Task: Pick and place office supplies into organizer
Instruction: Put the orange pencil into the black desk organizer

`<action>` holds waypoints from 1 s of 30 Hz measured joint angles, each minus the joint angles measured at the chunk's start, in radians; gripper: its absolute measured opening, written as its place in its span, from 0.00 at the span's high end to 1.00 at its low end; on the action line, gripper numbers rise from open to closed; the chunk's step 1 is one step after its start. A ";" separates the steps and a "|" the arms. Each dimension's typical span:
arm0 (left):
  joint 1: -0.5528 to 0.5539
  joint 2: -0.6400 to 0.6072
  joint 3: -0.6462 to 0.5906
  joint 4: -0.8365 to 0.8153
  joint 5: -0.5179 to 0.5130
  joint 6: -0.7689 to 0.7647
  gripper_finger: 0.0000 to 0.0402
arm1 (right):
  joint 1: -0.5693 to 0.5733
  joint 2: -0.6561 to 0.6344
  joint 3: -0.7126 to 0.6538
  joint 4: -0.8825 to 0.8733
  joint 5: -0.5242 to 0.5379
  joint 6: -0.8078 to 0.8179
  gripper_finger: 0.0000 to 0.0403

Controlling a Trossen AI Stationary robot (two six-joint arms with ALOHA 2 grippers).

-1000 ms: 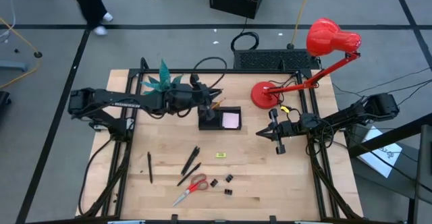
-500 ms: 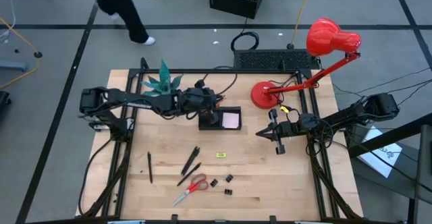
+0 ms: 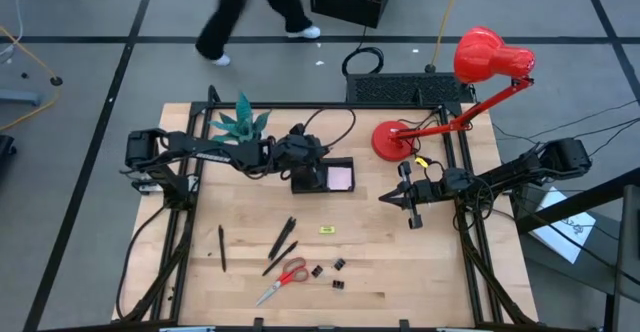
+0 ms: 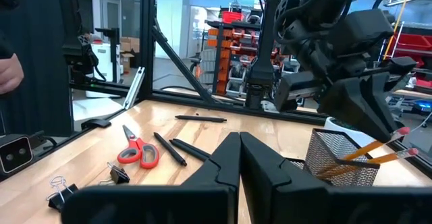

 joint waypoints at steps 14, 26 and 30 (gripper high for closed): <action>0.000 0.004 0.000 -0.035 0.028 -0.040 0.92 | 0.000 0.000 0.000 0.000 0.000 0.000 0.99; 0.002 0.004 0.000 -0.033 0.068 -0.058 0.80 | 0.000 0.000 0.000 0.000 0.000 0.000 0.99; -0.001 -0.019 0.000 -0.020 0.068 -0.013 0.76 | 0.000 0.000 0.000 0.000 0.000 0.004 0.99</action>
